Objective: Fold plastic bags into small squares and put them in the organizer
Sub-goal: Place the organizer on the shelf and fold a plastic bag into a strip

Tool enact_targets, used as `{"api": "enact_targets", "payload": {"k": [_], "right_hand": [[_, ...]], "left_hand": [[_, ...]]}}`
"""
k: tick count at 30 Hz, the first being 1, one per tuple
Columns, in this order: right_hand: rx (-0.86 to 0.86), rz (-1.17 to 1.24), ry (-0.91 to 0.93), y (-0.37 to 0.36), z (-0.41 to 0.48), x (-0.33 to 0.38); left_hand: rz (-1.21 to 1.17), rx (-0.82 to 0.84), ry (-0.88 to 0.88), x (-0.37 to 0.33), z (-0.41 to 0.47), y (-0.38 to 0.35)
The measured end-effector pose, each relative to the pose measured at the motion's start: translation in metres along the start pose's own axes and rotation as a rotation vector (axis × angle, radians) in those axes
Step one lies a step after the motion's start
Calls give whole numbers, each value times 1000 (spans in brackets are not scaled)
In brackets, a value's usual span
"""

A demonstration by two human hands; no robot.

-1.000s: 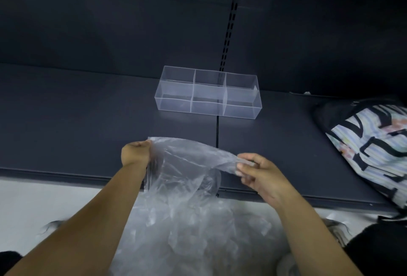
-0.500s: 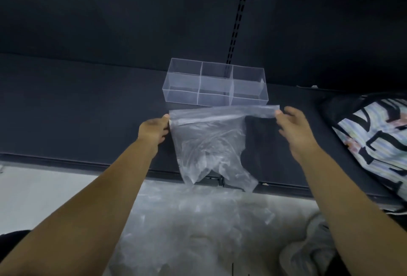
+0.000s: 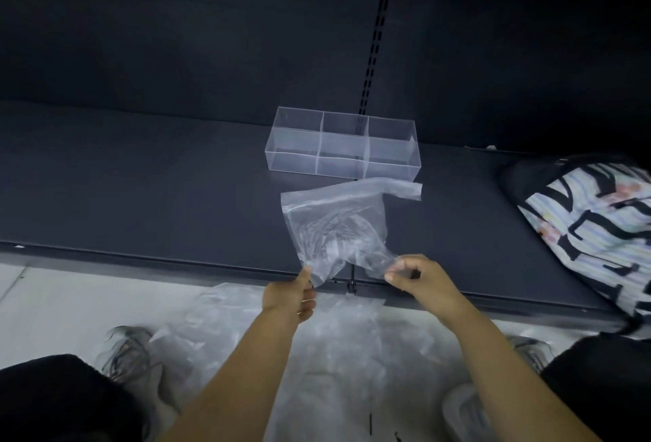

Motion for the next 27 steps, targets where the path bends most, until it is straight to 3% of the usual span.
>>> {"api": "enact_targets", "payload": {"k": [6,15,21,27], "right_hand": [[81,-102,21,18,14,-7],[189,-513,20,74,40,-34],[255,-328,0,63,42,-35],[276,-213,31,47,36,-32]], "left_hand": [[-98,98,56,1,0,-6],[-111,-25,-60,-37,22,28],[311,206,102,6,-5,0],[53,331,213,42,-8,-26]]}}
Point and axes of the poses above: each hand's wrist, its own z-axis towards the middle knuckle, its own y-axis out of the back of the hand, x = y × z, the point moved 2 cm from there along z, towards the middle knuckle, and after that the axes turned 8 degrees about -z, right-handed, at the moved point
